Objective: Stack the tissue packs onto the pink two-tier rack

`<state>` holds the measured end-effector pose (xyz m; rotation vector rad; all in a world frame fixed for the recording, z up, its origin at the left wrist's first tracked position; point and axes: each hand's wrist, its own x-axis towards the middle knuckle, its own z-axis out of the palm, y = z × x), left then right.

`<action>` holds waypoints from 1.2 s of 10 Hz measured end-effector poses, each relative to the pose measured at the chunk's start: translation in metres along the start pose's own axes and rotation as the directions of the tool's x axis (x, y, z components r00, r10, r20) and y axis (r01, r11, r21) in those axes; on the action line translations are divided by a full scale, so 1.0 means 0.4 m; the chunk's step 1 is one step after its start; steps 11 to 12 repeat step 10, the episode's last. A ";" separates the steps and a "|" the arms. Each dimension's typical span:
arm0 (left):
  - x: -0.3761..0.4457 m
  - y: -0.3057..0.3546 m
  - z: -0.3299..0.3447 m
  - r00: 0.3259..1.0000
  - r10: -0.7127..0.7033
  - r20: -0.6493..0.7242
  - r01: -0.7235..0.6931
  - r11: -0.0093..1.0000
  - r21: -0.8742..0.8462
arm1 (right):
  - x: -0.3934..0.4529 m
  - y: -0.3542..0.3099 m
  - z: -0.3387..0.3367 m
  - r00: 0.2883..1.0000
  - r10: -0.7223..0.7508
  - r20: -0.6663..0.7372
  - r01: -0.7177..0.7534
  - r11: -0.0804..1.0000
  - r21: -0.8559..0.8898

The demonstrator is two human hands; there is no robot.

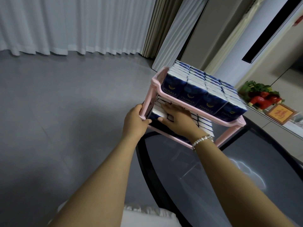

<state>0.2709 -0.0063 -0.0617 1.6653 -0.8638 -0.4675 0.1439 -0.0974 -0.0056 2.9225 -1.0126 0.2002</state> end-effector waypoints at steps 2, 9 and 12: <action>-0.004 0.000 0.028 0.993 -0.001 0.120 0.004 1.000 -0.020 | -0.018 0.038 0.025 0.994 0.102 -0.043 -0.103 0.995 -0.018; -0.047 0.083 0.146 0.953 -0.036 0.302 0.030 0.999 0.025 | -0.128 0.127 0.018 0.953 0.180 -0.243 -0.166 0.983 0.078; -0.096 0.120 0.144 0.966 0.108 0.235 -0.122 0.991 0.047 | -0.205 0.120 -0.029 0.906 0.256 -0.336 -0.145 0.936 0.321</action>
